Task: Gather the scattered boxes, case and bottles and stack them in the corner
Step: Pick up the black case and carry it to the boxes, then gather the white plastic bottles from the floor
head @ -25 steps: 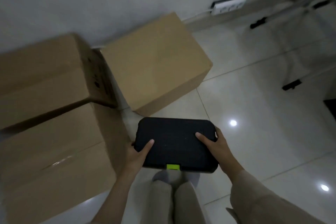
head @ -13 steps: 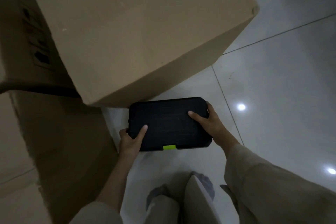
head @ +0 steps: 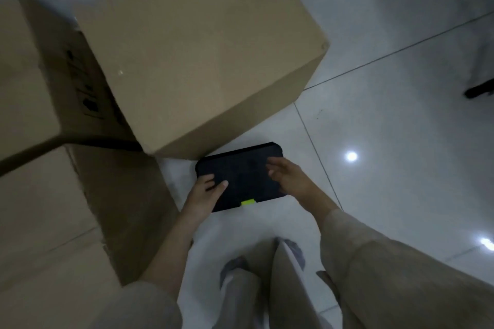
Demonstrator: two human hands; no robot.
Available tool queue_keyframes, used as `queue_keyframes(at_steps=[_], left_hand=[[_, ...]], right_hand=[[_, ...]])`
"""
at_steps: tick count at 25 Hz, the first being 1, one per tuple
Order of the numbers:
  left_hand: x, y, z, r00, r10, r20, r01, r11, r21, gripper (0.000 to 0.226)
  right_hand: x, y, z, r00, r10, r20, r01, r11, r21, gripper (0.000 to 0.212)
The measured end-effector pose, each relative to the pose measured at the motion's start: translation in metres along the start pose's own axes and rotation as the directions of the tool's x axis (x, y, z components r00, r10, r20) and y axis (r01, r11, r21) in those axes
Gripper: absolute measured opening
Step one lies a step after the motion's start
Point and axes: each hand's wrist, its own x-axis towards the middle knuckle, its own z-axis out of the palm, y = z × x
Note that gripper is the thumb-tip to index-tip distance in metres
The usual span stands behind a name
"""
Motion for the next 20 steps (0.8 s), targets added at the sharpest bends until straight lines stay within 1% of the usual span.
queue_keyframes(at_steps=[4, 8, 12, 15, 18, 20], left_hand=[[-0.086, 0.085, -0.008, 0.983, 0.182, 0.007, -0.183, 0.983, 0.027, 0.04], [-0.178, 0.167, -0.03, 0.925, 0.38, 0.013, -0.38, 0.924, 0.051, 0.028], [-0.274, 0.246, -0.054, 0.825, 0.559, 0.078, -0.565, 0.819, 0.097, 0.016], [-0.343, 0.288, -0.065, 0.731, 0.668, 0.137, -0.68, 0.73, 0.072, 0.011], [-0.41, 0.305, -0.064, 0.624, 0.74, 0.251, -0.777, 0.622, 0.096, 0.014], [-0.45, 0.304, -0.055, 0.556, 0.754, 0.349, -0.823, 0.558, 0.105, 0.012]], right_hand=[[-0.09, -0.054, -0.003, 0.998, -0.052, -0.039, 0.054, 0.997, 0.053, 0.034], [-0.195, -0.123, -0.027, 0.981, -0.133, -0.138, 0.144, 0.987, 0.075, 0.029], [-0.308, -0.2, -0.05, 0.932, -0.238, -0.273, 0.284, 0.948, 0.144, 0.03], [-0.391, -0.237, -0.057, 0.85, -0.31, -0.427, 0.424, 0.882, 0.204, 0.028], [-0.465, -0.242, -0.05, 0.764, -0.321, -0.56, 0.527, 0.812, 0.253, 0.024], [-0.51, -0.228, -0.043, 0.729, -0.301, -0.615, 0.553, 0.788, 0.27, 0.025]])
